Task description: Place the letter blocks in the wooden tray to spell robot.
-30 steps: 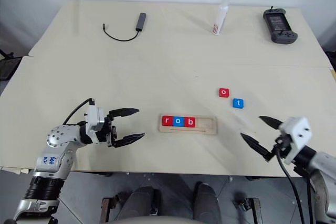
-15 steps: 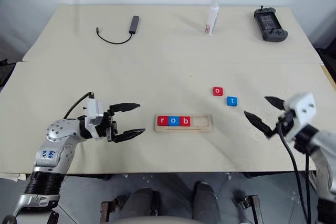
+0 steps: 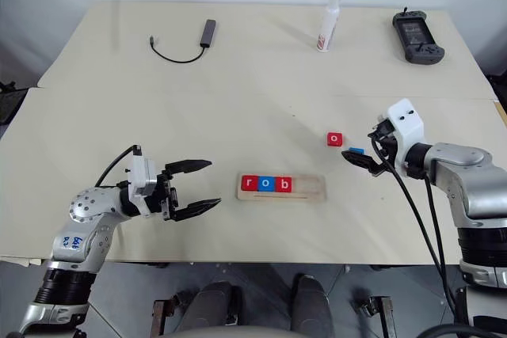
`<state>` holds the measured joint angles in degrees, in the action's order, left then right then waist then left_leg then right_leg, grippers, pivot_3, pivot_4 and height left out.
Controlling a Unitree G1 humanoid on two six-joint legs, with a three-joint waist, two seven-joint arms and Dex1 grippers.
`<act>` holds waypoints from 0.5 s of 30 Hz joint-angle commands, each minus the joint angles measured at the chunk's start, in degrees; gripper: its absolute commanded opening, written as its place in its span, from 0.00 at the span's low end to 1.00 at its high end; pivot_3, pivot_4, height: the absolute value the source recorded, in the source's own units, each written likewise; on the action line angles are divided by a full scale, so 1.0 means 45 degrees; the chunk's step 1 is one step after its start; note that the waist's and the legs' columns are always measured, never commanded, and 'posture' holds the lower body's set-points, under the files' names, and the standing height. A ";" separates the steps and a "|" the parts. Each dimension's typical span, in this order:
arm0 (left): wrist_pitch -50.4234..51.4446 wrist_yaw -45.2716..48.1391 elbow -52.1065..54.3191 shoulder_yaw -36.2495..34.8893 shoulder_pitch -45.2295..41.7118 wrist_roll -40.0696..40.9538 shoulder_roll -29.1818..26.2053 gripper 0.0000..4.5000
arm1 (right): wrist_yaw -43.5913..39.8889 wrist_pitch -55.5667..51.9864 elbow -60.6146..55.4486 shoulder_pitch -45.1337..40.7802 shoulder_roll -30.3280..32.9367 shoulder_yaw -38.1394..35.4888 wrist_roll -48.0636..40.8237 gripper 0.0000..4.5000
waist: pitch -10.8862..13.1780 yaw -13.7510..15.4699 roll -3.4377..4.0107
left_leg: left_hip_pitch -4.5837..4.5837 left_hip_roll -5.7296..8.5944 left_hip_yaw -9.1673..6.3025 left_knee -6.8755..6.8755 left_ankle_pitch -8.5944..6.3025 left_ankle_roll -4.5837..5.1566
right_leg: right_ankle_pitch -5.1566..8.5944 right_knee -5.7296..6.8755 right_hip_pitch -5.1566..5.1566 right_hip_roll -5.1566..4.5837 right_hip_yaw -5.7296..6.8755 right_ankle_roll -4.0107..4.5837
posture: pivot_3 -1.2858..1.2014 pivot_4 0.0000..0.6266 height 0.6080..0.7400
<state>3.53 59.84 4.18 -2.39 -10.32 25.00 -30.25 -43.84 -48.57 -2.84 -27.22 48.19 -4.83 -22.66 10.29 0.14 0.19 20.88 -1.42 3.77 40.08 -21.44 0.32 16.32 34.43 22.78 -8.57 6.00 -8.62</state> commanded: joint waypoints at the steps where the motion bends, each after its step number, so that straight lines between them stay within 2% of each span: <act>1: -0.0100 -0.0224 0.0563 -0.0326 0.0229 0.0124 -0.0096 1.00 | 0.0395 -0.0802 -0.0283 -0.0855 -0.0243 -0.0042 -0.0128 1.00 | 0.0000 -0.0032 0.0000 | 0.0001 -0.0001 -0.0001 0.0001 0.0001 -0.0001 | 0.0000 0.0000 0.0000 0.0000 0.0001 0.0000 | 0.52 0.24 1.00; 8: -0.0284 -0.0248 0.0588 -0.0222 0.0295 0.0048 -0.0112 1.00 | 0.2881 -0.3444 0.0247 -0.2276 -0.2164 0.0096 0.0305 1.00 | 0.0000 -0.0062 0.0000 | 0.0012 -0.0008 -0.0003 0.0003 0.0004 -0.0008 | 0.0000 0.0004 0.0011 0.0004 0.0004 -0.0001 | 0.52 0.24 1.00; 15: -0.0366 -0.0209 0.0562 -0.0149 0.0308 -0.0047 -0.0127 1.00 | 0.5588 -0.3412 0.1764 -0.3041 -0.4301 -0.0511 0.1177 1.00 | -0.0001 -0.0054 0.0002 | 0.0067 0.0000 -0.0001 0.0005 0.0007 -0.0012 | 0.0000 0.0016 0.0069 0.0003 0.0005 -0.0001 | 0.52 0.24 1.00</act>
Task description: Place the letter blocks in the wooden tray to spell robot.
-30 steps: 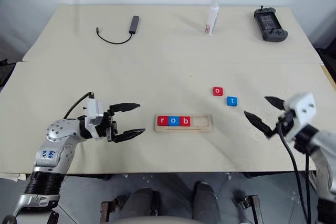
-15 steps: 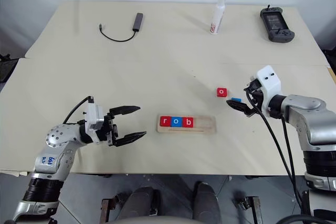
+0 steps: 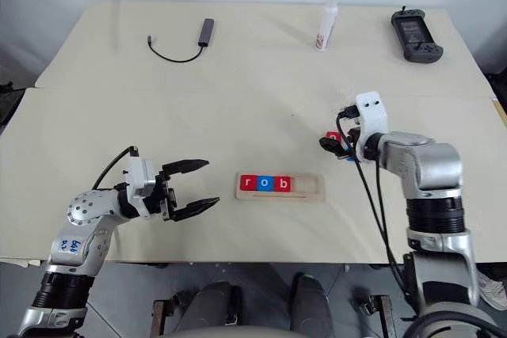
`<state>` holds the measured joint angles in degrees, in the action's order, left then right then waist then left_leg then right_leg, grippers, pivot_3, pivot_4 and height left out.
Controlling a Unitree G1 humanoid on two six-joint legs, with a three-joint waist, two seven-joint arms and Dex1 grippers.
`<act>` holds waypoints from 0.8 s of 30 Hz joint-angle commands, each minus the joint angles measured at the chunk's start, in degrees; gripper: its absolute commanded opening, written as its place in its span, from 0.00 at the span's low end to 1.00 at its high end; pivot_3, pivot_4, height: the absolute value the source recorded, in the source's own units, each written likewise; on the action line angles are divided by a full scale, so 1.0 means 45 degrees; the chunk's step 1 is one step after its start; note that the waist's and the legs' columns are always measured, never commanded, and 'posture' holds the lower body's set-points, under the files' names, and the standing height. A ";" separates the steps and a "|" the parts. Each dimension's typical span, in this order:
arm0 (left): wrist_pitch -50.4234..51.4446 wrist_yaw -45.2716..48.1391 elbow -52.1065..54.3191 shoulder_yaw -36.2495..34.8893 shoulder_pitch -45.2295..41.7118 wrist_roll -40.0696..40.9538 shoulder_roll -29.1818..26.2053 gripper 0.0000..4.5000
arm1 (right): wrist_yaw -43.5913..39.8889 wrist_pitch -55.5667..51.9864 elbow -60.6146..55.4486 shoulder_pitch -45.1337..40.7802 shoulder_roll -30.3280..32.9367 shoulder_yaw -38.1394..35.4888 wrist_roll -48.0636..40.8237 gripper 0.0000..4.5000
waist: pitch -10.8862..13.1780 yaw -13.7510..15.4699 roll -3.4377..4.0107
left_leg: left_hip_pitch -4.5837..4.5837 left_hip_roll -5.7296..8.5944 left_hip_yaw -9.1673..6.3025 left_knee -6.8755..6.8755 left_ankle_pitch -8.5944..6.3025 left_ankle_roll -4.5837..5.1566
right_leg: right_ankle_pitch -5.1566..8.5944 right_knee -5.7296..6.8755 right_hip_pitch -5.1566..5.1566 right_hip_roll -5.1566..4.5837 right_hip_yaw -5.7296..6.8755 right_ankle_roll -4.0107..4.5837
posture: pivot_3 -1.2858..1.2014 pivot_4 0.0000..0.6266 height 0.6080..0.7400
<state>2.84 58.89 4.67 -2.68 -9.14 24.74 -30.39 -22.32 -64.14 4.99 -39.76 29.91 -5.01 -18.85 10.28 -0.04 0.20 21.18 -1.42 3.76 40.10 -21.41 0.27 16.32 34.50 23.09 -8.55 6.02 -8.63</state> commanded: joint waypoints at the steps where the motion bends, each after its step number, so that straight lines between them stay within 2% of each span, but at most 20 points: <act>1: -0.0222 -0.0012 0.0468 -0.0086 0.0062 0.0004 -0.0089 1.00 | 0.1031 -0.0032 0.0059 -0.0266 -0.0400 -0.0515 0.0386 1.00 | -0.0001 -0.0034 0.0001 | 0.0004 0.0001 0.0001 -0.0003 0.0000 0.0000 | 0.0000 0.0000 0.0007 0.0000 0.0000 0.0000 | 0.52 0.24 1.00; 3: -0.0238 -0.0032 0.0494 -0.0087 0.0088 -0.0010 -0.0083 1.00 | 0.1288 -0.0162 0.0062 -0.0233 -0.0584 -0.0541 0.0445 1.00 | -0.0001 -0.0043 0.0002 | 0.0003 0.0001 0.0004 -0.0006 0.0001 -0.0001 | 0.0000 0.0000 0.0009 0.0001 0.0001 0.0000 | 0.52 0.24 1.00; 6: -0.0249 -0.0078 0.0527 -0.0140 0.0075 -0.0012 -0.0105 1.00 | 0.1717 -0.0418 -0.0015 -0.0214 -0.0817 -0.0691 0.0466 0.86 | -0.0001 -0.0029 0.0002 | 0.0002 0.0000 0.0004 -0.0005 0.0002 -0.0003 | 0.0000 0.0004 0.0009 0.0001 0.0000 0.0000 | 0.52 0.24 1.00; 13: -0.0287 -0.0090 0.0458 -0.0206 -0.0079 0.0024 -0.0160 1.00 | 0.2020 -0.0820 -0.0532 -0.0388 -0.1021 -0.0968 0.0349 0.33 | -0.0002 -0.0067 0.0003 | 0.0000 -0.0001 0.0005 -0.0006 0.0003 -0.0005 | 0.0000 0.0007 0.0009 0.0002 -0.0001 0.0000 | 0.52 0.24 1.00; 20: -0.0192 0.0117 0.0077 0.0245 -0.0796 0.0046 0.0140 1.00 | 0.1661 -0.1593 -0.2157 -0.0388 -0.0448 -0.1596 -0.0189 0.32 | -0.0001 -0.0042 0.0006 | 0.0009 0.0001 0.0007 -0.0006 0.0002 -0.0005 | 0.0000 0.0007 0.0020 0.0001 -0.0002 0.0000 | 0.52 0.24 1.00; 22: -0.0177 0.0266 -0.0067 0.0415 -0.0957 0.0059 0.0222 1.00 | 0.1596 -0.2337 -0.3226 -0.0120 -0.0250 -0.1831 -0.0451 0.32 | -0.0001 -0.0048 0.0006 | 0.0011 0.0001 0.0009 -0.0014 0.0002 -0.0004 | 0.0000 0.0008 0.0031 0.0002 -0.0002 0.0000 | 0.52 0.24 1.00; 24: -0.0148 0.0570 -0.0299 0.0596 -0.1142 0.0142 0.0290 1.00 | 0.1473 -0.3882 -0.5326 0.0659 -0.0020 -0.2481 -0.0964 0.32 | -0.0001 0.0024 0.0006 | 0.0020 0.0000 0.0017 -0.0021 0.0003 -0.0005 | 0.0000 0.0009 0.0045 0.0002 -0.0002 0.0000 | 0.52 0.24 1.00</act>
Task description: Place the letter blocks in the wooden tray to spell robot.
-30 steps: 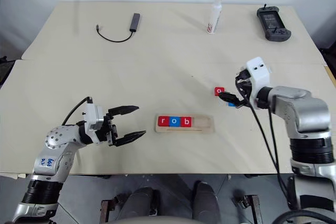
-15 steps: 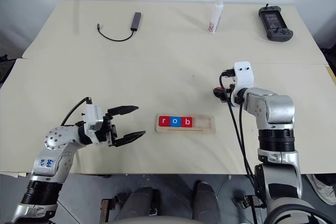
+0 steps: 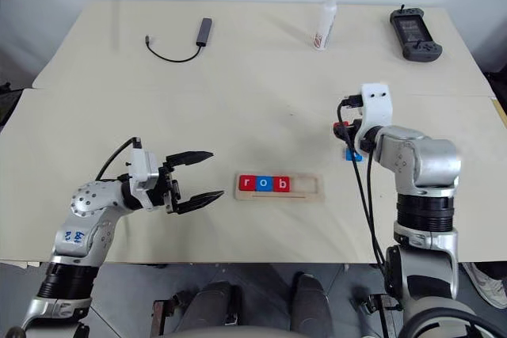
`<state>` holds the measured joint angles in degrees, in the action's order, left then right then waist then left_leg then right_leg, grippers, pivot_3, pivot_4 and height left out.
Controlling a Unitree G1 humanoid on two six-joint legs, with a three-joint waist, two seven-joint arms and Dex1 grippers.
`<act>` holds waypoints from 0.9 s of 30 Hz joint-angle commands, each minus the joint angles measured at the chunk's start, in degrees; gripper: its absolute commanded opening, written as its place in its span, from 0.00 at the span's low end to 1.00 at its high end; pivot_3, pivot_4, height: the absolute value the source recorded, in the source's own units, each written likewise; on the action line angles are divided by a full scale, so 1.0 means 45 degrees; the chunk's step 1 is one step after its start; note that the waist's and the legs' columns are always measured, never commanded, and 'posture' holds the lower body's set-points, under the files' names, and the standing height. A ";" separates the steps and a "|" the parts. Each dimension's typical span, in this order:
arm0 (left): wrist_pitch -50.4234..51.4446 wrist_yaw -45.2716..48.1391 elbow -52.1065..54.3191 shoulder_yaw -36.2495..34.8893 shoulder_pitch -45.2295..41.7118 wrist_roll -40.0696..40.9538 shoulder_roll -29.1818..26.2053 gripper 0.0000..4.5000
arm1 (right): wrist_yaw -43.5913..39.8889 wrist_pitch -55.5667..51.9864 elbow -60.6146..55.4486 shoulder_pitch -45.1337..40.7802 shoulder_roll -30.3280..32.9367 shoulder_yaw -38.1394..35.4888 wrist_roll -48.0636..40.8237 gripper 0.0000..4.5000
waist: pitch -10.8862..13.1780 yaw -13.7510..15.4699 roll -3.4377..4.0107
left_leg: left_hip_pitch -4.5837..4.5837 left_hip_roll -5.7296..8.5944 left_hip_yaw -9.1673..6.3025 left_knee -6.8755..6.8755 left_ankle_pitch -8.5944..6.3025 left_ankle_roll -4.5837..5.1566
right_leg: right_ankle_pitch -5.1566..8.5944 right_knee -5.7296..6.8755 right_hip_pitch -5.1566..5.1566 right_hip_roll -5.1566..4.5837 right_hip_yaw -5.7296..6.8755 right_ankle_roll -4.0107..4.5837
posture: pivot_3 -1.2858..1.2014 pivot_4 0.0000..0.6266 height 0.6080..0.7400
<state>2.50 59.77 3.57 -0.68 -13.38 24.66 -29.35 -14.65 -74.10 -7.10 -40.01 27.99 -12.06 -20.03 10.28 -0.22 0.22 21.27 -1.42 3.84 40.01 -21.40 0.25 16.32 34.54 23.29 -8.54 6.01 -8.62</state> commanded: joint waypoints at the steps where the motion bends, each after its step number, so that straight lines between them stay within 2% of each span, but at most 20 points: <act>1: -0.0072 0.0543 -0.0234 0.0251 -0.0311 0.0155 0.0086 1.00 | -0.0285 -0.2645 -0.3666 0.1186 0.0399 -0.1360 -0.0922 0.32 | 0.0000 0.0065 0.0000 | 0.0011 -0.0001 -0.0009 -0.0003 0.0000 0.0000 | 0.0000 0.0002 0.0010 0.0000 0.0007 0.0000 | 0.52 0.24 1.00; 3: -0.0087 0.0730 -0.0423 0.0355 -0.0436 0.0126 0.0109 1.00 | -0.0312 -0.3730 -0.4794 0.1754 0.0329 -0.1872 -0.1074 0.32 | 0.0000 0.0075 -0.0001 | 0.0013 0.0000 -0.0003 -0.0002 -0.0001 0.0001 | 0.0001 0.0004 0.0011 -0.0002 0.0017 0.0001 | 0.52 0.24 1.00; 4: -0.0151 0.0853 -0.0632 0.0419 -0.0594 0.0112 0.0167 1.00 | -0.0258 -0.3983 -0.5614 0.2645 0.0208 -0.2238 -0.1208 0.32 | 0.0000 0.0063 -0.0001 | 0.0014 0.0000 -0.0001 0.0001 -0.0001 0.0001 | 0.0001 0.0002 0.0011 -0.0002 0.0017 0.0001 | 0.52 0.24 1.00; 9: -0.0192 0.1265 -0.1279 0.0586 -0.1148 0.0047 0.0362 1.00 | 0.0268 -0.4089 -0.7997 0.5576 -0.0620 -0.2944 -0.1322 0.32 | -0.0003 0.0105 -0.0005 | 0.0010 0.0001 0.0011 0.0005 -0.0001 0.0001 | 0.0000 0.0009 0.0012 -0.0002 0.0005 0.0000 | 0.52 0.24 1.00; 11: -0.0062 0.1464 -0.1393 0.0685 -0.1308 0.0090 0.0402 1.00 | 0.0628 -0.4089 -0.8586 0.6147 -0.1361 -0.2943 -0.1234 0.32 | -0.0003 0.0000 -0.0005 | -0.0005 0.0000 0.0024 0.0007 0.0000 0.0001 | 0.0000 0.0023 0.0013 -0.0001 -0.0010 0.0000 | 0.52 0.24 1.00; 14: 0.0019 0.1492 -0.1438 0.0719 -0.1466 0.0107 0.0503 1.00 | 0.0813 -0.4089 -0.8661 0.6300 -0.1754 -0.2781 -0.1118 0.32 | -0.0004 -0.0026 -0.0004 | -0.0016 -0.0003 0.0029 0.0009 0.0008 -0.0014 | 0.0000 0.0045 0.0018 0.0001 -0.0020 0.0000 | 0.52 0.24 1.00; 18: -0.0004 0.1541 -0.1469 0.0717 -0.1523 0.0075 0.0509 1.00 | 0.0645 -0.4088 -0.8426 0.6170 -0.1552 -0.2591 -0.1084 0.62 | -0.0004 0.0011 -0.0004 | -0.0016 -0.0002 0.0021 0.0013 0.0009 -0.0014 | 0.0001 0.0051 0.0018 0.0000 -0.0021 0.0002 | 0.52 0.24 1.00; 20: -0.0036 0.1541 -0.1453 0.0667 -0.1478 0.0063 0.0463 1.00 | 0.0206 -0.3992 -0.8278 0.6058 -0.0955 -0.2652 -0.1204 0.76 | -0.0004 0.0031 -0.0004 | -0.0013 -0.0002 0.0019 0.0012 0.0008 -0.0013 | 0.0001 0.0048 0.0020 0.0000 -0.0020 0.0002 | 0.52 0.24 1.00; 22: -0.0077 0.1517 -0.1430 0.0611 -0.1402 0.0045 0.0414 1.00 | -0.0824 -0.3424 -0.7972 0.6204 0.0311 -0.2677 -0.1586 0.91 | -0.0003 0.0069 -0.0004 | -0.0008 0.0003 0.0013 0.0013 0.0006 -0.0009 | 0.0001 0.0044 0.0019 -0.0002 -0.0017 0.0002 | 0.52 0.24 1.00; 25: -0.0184 0.1499 -0.1493 0.0573 -0.1360 -0.0018 0.0364 1.00 | -0.2876 -0.1352 -0.7366 0.6921 0.2672 -0.2302 -0.1926 0.91 | -0.0003 0.0083 -0.0005 | -0.0004 0.0013 0.0010 0.0011 -0.0001 0.0003 | 0.0001 0.0033 0.0017 -0.0008 -0.0016 0.0002 | 0.52 0.24 1.00; 27: -0.0334 0.1541 -0.1579 0.0543 -0.1340 -0.0073 0.0303 1.00 | -0.5617 0.1868 -0.6535 0.7914 0.4675 -0.1859 -0.1635 0.91 | -0.0003 0.0069 -0.0006 | -0.0003 0.0013 0.0012 0.0004 -0.0004 0.0008 | 0.0001 0.0020 0.0017 -0.0007 -0.0015 0.0002 | 0.52 0.24 1.00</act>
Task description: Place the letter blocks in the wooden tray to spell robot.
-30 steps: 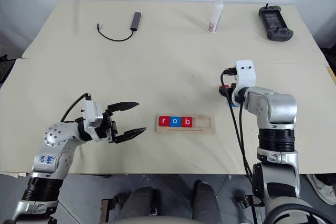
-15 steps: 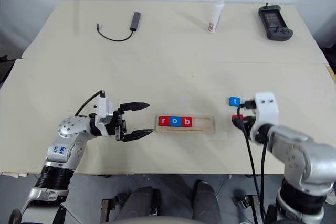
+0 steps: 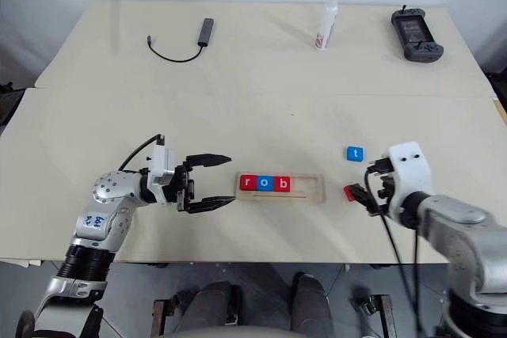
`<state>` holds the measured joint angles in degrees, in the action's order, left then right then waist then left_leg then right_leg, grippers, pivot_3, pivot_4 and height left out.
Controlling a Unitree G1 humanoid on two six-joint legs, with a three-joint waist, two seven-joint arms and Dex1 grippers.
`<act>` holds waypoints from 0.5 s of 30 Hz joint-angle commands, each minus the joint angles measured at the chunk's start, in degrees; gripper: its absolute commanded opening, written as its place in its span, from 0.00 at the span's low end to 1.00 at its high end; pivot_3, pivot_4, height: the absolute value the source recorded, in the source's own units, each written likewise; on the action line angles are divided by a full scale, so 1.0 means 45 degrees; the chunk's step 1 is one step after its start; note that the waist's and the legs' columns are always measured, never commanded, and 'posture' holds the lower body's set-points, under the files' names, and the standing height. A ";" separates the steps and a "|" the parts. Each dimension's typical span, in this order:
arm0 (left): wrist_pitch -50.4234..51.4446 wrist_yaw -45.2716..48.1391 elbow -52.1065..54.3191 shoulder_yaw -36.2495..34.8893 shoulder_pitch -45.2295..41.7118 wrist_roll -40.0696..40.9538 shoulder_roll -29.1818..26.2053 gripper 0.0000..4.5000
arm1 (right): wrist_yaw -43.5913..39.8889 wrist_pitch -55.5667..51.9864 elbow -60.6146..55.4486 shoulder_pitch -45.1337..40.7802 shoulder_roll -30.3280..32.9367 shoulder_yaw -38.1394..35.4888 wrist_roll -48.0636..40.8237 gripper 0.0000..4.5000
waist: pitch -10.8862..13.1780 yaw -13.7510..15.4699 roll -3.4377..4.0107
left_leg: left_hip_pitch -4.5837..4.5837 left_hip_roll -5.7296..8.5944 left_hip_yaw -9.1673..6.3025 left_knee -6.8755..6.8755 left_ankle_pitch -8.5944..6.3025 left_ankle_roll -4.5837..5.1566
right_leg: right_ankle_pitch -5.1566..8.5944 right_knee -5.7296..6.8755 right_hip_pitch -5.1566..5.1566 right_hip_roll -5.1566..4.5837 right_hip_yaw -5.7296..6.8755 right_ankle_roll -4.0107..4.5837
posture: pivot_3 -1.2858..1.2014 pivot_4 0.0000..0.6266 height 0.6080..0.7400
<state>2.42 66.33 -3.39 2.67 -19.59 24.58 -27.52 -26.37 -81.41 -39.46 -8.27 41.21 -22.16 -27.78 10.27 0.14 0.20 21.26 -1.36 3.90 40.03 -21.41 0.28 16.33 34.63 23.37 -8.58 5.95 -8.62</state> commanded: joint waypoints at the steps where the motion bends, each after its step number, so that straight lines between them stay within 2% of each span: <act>1: -0.0385 0.0104 -0.0082 -0.0227 0.0041 -0.0070 -0.0129 1.00 | -0.4456 0.5257 0.1213 0.1336 0.2622 0.0621 0.0368 0.91 | 0.0001 -0.0023 -0.0001 | -0.0005 -0.0001 0.0001 -0.0005 -0.0001 0.0001 | 0.0000 -0.0007 -0.0004 0.0001 0.0001 0.0000 | 0.52 0.24 1.00; 4: -0.0588 0.0094 -0.0178 -0.0307 0.0052 -0.0107 -0.0172 1.00 | -0.7647 1.0253 0.3617 0.1828 0.4349 0.1564 0.1485 0.91 | 0.0006 -0.0045 -0.0012 | -0.0016 -0.0004 0.0007 -0.0004 -0.0002 0.0003 | -0.0001 -0.0021 -0.0018 0.0003 0.0003 -0.0002 | 0.52 0.24 1.00; 7: -0.0617 0.0074 -0.0084 -0.0376 0.0130 -0.0031 -0.0227 1.00 | -0.9495 1.3396 0.5987 0.0953 0.5010 0.2807 0.2277 0.91 | 0.0012 -0.0090 -0.0022 | -0.0030 -0.0004 0.0020 0.0013 -0.0001 0.0004 | -0.0009 -0.0028 -0.0034 0.0002 -0.0002 -0.0017 | 0.52 0.24 1.00; 12: -0.0210 0.0030 0.0891 -0.0306 0.0744 0.0244 -0.0285 1.00 | -1.0943 1.6323 0.9417 -0.1661 0.4365 0.4640 0.3189 0.91 | 0.0013 -0.0086 -0.0021 | -0.0037 -0.0013 0.0016 0.0023 0.0003 -0.0002 | -0.0010 -0.0026 -0.0044 0.0002 0.0005 -0.0018 | 0.52 0.24 1.00; 15: -0.0201 -0.0026 0.1363 -0.0308 0.1142 0.0208 -0.0288 1.00 | -1.1536 1.7670 1.0835 -0.2537 0.4051 0.5463 0.3822 0.91 | 0.0012 -0.0014 -0.0021 | -0.0031 -0.0016 0.0011 0.0026 0.0003 -0.0003 | -0.0010 -0.0029 -0.0044 0.0002 0.0014 -0.0018 | 0.52 0.24 1.00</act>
<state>1.70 66.27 -0.04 1.59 -14.90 24.65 -28.33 -76.64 -5.27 7.31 -19.05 59.83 1.84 -11.64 10.32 0.08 0.11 21.15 -1.43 3.90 40.15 -21.40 0.27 16.28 34.50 23.16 -8.57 6.05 -8.70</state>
